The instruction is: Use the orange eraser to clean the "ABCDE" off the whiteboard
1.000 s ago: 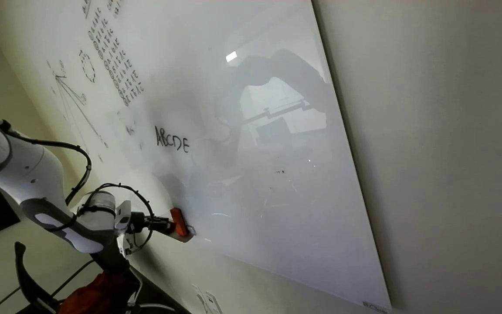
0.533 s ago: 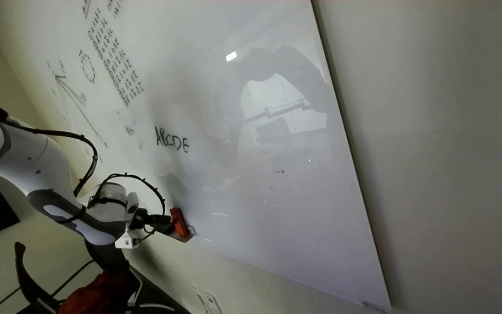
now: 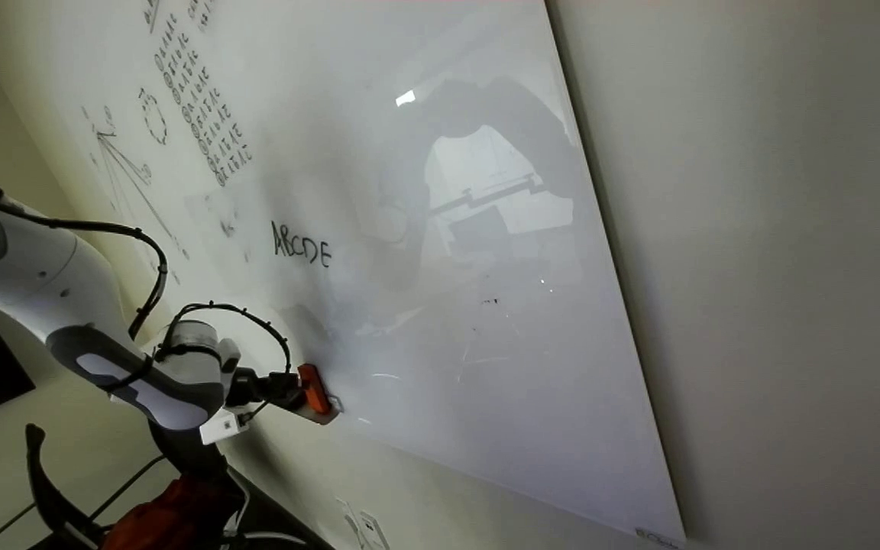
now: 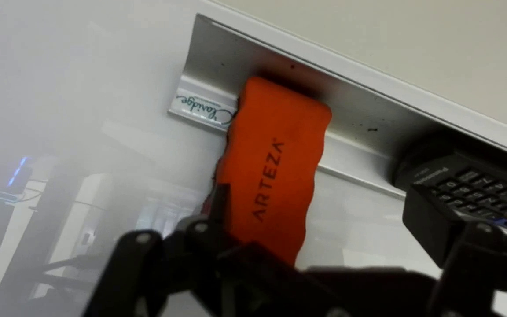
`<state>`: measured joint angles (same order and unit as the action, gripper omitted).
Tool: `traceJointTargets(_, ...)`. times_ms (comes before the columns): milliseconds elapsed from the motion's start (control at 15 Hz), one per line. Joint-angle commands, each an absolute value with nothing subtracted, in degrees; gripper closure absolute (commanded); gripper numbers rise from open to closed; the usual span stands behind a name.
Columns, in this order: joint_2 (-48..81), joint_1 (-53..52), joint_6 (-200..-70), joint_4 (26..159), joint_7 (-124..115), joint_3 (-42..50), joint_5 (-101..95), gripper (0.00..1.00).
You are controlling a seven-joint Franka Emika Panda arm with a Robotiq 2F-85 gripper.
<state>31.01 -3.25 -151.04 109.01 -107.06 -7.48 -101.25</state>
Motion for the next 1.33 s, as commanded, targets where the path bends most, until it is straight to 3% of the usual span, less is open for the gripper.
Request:
traceJointTargets(0,28.07,-4.24,-148.66,111.96,-109.7,-7.11,-104.98,0.0)
traceJointTargets(667,28.87,-5.44,-138.16,112.56,-124.96,-7.82,-104.66,0.0)
traceJointTargets(1267,29.89,-5.2,-137.47,111.66,-130.61,-7.84,-106.44,0.0)
